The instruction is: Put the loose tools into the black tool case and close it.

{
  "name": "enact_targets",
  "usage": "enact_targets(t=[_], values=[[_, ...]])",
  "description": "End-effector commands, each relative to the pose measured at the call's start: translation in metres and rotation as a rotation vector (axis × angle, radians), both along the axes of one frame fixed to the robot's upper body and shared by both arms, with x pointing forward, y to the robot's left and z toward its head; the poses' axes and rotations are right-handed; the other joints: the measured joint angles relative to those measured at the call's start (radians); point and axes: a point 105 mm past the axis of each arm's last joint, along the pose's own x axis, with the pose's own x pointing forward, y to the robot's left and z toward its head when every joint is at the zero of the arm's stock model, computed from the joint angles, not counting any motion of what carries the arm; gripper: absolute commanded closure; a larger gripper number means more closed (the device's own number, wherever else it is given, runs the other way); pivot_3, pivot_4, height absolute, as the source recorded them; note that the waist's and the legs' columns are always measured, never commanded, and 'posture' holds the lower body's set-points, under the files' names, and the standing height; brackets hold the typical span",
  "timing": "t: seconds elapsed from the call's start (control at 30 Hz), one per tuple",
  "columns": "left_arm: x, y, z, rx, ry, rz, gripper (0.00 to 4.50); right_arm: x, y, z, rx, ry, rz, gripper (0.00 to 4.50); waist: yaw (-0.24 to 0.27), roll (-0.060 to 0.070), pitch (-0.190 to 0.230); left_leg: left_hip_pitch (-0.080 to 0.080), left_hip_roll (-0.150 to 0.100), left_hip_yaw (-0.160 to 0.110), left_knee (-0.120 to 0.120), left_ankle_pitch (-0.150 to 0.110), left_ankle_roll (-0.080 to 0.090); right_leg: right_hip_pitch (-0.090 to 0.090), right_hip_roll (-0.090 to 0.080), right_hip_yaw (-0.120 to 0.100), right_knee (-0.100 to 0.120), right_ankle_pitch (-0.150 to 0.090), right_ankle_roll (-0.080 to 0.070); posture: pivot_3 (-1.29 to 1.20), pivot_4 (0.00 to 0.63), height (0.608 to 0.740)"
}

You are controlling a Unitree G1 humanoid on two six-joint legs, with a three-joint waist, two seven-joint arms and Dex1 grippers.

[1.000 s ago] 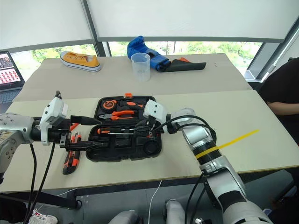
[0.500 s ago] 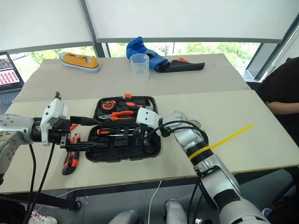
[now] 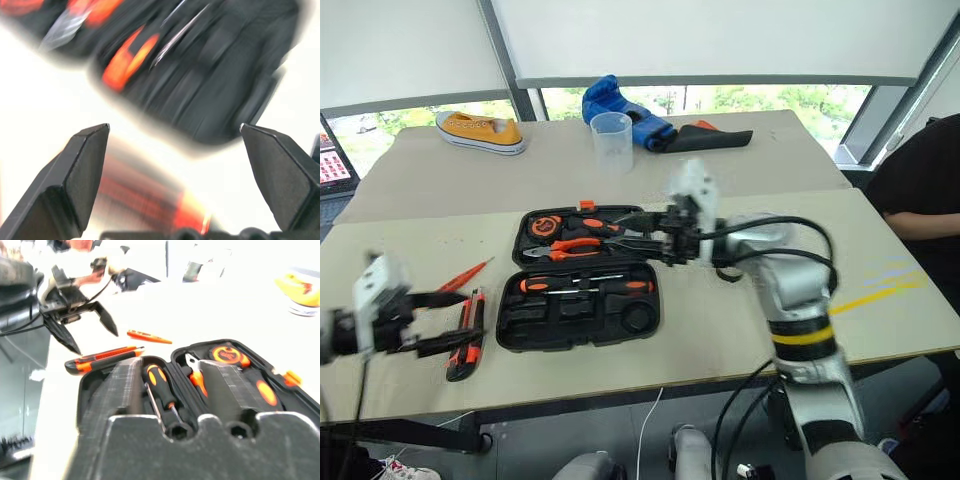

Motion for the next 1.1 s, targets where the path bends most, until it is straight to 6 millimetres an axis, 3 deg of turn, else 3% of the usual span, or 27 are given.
enact_targets(t=[0.03, 0.1, 0.2, 0.4, 0.57, 0.67, 0.83, 0.93, 1.03, 1.1], values=[[-0.015, 0.047, 0.006, 0.071, -0.074, 0.189, 0.0, -0.03, -0.01, 0.009, 0.012, -0.033, 0.069, 0.61, 0.005, 0.0, 0.0, 0.0, 0.0, 0.0, 0.0, 0.0, 0.0, 0.0, 0.0, 0.0, -0.001, 0.0, 0.0, 0.0, 0.15, 0.724], [-0.021, 0.057, 0.002, 0.089, -0.068, 0.215, 0.0, -0.036, -0.013, 0.007, -0.005, -0.03, 0.081, 0.05, 0.009, 0.0, 0.0, 0.0, 0.0, 0.001, 0.001, 0.0, 0.0, 0.0, -0.001, 0.001, -0.001, 0.0, -0.001, 0.0, 0.15, 0.724], [-0.021, 0.067, -0.002, 0.122, -0.06, 0.229, 0.0, -0.043, -0.016, 0.002, -0.048, -0.053, 0.087, 0.05, 0.02, 0.0, 0.0, 0.001, 0.001, 0.003, 0.002, 0.0, 0.0, 0.001, -0.002, 0.002, 0.0, 0.001, -0.001, 0.0, 0.15, 0.724], [0.022, 0.06, -0.004, 0.224, 0.025, 0.105, 0.0, -0.053, -0.015, 0.001, -0.103, -0.091, 0.118, 0.05, 0.052, -0.002, -0.001, 0.001, 0.001, 0.003, 0.004, 0.0, 0.0, 0.003, -0.001, -0.001, 0.0, 0.003, -0.002, 0.0, 0.15, 0.724], [0.07, 0.05, 0.0, 0.257, 0.017, 0.073, 0.0, -0.057, -0.013, 0.01, -0.068, -0.119, 0.098, 0.05, 0.048, -0.004, -0.002, 0.0, 0.001, 0.003, 0.008, 0.0, 0.0, 0.004, 0.0, -0.001, 0.001, 0.004, -0.001, 0.0, 0.15, 0.724], [0.095, 0.043, -0.001, 0.288, 0.021, 0.057, 0.0, -0.059, -0.014, 0.005, -0.101, -0.129, 0.085, 0.05, 0.043, -0.004, -0.002, -0.002, 0.0, 0.003, 0.01, 0.0, 0.0, 0.001, 0.0, -0.001, 0.001, 0.005, -0.002, 0.0, 0.15, 0.724], [0.121, 0.031, -0.009, 0.306, 0.061, 0.045, 0.0, -0.065, -0.016, 0.002, -0.117, -0.131, 0.064, 0.05, 0.032, -0.005, -0.002, -0.003, 0.0, 0.003, 0.01, -0.001, 0.002, 0.001, -0.001, -0.001, 0.002, 0.006, -0.001, 0.0, 0.15, 0.724], [0.127, 0.026, -0.014, 0.307, 0.084, 0.027, 0.0, -0.067, -0.017, 0.001, -0.124, -0.133, 0.051, 0.05, 0.026, -0.005, -0.002, -0.004, 0.0, 0.003, 0.01, -0.001, 0.002, 0.001, -0.002, -0.001, 0.001, 0.006, 0.0, 0.0, 0.15, 0.724], [0.128, 0.02, -0.019, 0.288, 0.117, 0.0, 0.59, -0.068, -0.019, 0.001, -0.137, -0.136, 0.042, 0.0, 0.027, -0.005, -0.002, -0.003, 0.0, 0.003, 0.011, -0.001, 0.003, 0.001, -0.002, 0.0, 0.001, 0.006, 0.0, 0.0, 0.15, 0.724], [0.129, 0.018, -0.021, 0.292, 0.115, -0.017, 1.46, -0.069, -0.02, 0.001, -0.145, -0.137, 0.041, 0.0, 0.027, -0.005, -0.002, -0.003, 0.0, 0.003, 0.011, -0.001, 0.003, 0.001, -0.003, 0.0, 0.001, 0.006, 0.0, 0.0, 0.15, 0.724]])
